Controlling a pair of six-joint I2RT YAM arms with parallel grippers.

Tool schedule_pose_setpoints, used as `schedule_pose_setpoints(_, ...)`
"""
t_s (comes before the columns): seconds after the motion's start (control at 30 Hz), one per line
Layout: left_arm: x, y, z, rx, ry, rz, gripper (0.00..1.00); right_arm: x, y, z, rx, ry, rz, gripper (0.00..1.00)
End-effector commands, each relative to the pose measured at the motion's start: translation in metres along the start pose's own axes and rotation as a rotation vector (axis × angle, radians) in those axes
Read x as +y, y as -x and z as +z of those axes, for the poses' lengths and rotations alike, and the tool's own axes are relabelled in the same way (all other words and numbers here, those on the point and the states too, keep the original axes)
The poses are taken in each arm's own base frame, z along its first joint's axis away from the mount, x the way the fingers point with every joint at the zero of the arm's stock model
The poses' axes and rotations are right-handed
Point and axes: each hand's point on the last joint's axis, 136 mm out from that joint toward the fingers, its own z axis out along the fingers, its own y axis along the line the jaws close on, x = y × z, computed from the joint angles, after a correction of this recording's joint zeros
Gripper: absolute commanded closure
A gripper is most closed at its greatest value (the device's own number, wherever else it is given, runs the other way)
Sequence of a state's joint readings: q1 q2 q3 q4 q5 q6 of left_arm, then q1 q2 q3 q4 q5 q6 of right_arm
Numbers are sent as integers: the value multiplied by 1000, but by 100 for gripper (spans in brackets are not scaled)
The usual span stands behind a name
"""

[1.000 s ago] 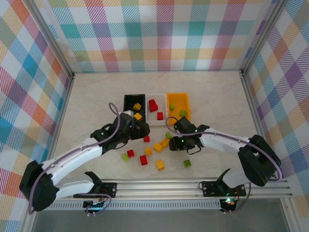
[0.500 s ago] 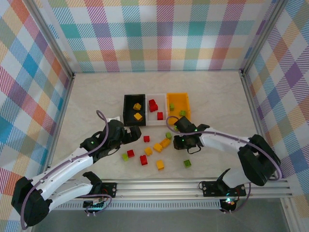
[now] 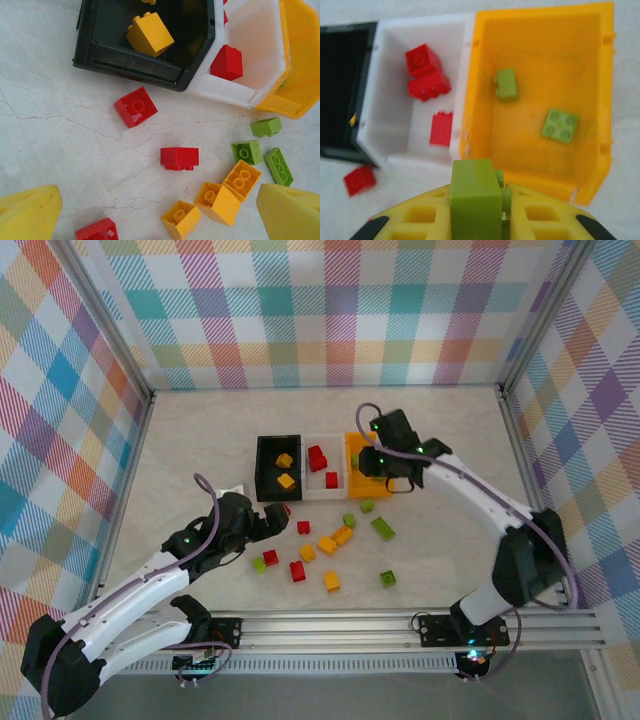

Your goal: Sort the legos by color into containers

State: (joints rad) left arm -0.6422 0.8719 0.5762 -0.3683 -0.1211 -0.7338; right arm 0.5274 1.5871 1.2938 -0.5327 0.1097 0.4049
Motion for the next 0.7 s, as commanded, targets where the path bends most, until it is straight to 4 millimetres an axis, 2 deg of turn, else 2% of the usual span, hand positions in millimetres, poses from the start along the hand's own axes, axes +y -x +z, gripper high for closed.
schedule_pose_setpoints(0.0, 9, -5, -3, 18, 20, -16, 0, -14, 7, 29, 48, -66, -14, 78)
schedule_pose_setpoints(0.1, 10, -5, -5, 19, 23, -15, 0, -23, 18, 50, 75, -104, 3, 77)
schedule_pose_setpoints(0.23, 12, -5, -8, 18, 30, -10, 0, -28, 19, 68, 109, -116, 28, 73)
schedule_pose_setpoints(0.33, 11, -5, -10, 21, 22, -7, 0, -25, 18, 72, 124, -101, 37, 59)
schedule_pose_setpoints(0.43, 9, -5, -10, 27, 13, -4, 0, -21, 24, 67, 106, -86, 40, 43)
schedule_pose_setpoints(0.53, 0, -5, -10, 44, -18, 16, 0, -18, 28, 56, 88, -73, 39, 36)
schedule_pose_setpoints(0.67, -26, -10, -10, 126, -85, 91, 5, -16, 27, 37, 56, -46, 50, 32)
